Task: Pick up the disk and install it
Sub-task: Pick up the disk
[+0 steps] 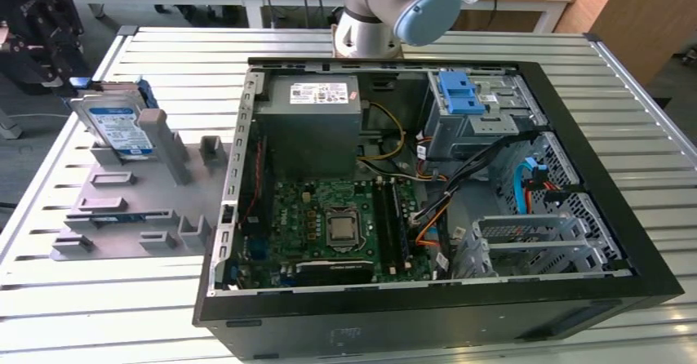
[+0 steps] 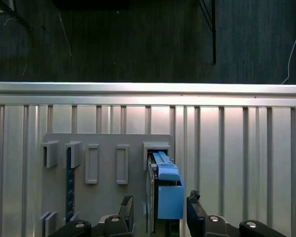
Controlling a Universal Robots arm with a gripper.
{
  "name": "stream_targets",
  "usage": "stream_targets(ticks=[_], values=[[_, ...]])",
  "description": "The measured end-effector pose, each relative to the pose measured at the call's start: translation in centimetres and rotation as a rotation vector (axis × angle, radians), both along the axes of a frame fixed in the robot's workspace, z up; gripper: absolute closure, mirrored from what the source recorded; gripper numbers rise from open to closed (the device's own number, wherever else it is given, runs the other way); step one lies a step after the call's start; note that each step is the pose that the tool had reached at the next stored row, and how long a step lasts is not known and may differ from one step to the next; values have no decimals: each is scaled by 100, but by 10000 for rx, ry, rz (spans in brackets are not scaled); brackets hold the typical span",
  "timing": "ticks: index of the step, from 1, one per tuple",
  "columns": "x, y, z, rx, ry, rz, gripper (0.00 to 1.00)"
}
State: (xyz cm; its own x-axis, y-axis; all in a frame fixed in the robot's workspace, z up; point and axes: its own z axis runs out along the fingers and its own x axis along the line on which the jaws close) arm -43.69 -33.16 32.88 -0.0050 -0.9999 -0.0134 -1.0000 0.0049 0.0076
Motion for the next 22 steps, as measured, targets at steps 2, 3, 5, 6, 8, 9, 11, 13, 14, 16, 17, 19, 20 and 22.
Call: stream_targets(ticks=[2, 3, 5, 6, 8, 9, 11, 13, 14, 16, 17, 19, 20, 22], values=[[-4, 8, -16, 1, -3, 0, 45], [-5, 12, -24, 2, -3, 0, 45], [-9, 16, -40, 1, -2, 0, 45], [-12, 17, -50, 1, -2, 0, 45], [-19, 19, -71, 1, -2, 0, 45], [-22, 20, -83, 0, -1, 0, 45], [-30, 22, -113, 1, -2, 0, 45], [-38, 25, -142, 1, -2, 0, 45], [-42, 25, -155, 1, -1, 0, 45], [-43, 27, -179, 1, -2, 1, 45], [-43, 27, -189, 1, -2, 1, 45], [-44, 31, -204, 0, 0, 0, 45], [-43, 33, -210, 0, 0, 0, 45], [-43, 37, -216, 1, 0, 0, 45]])
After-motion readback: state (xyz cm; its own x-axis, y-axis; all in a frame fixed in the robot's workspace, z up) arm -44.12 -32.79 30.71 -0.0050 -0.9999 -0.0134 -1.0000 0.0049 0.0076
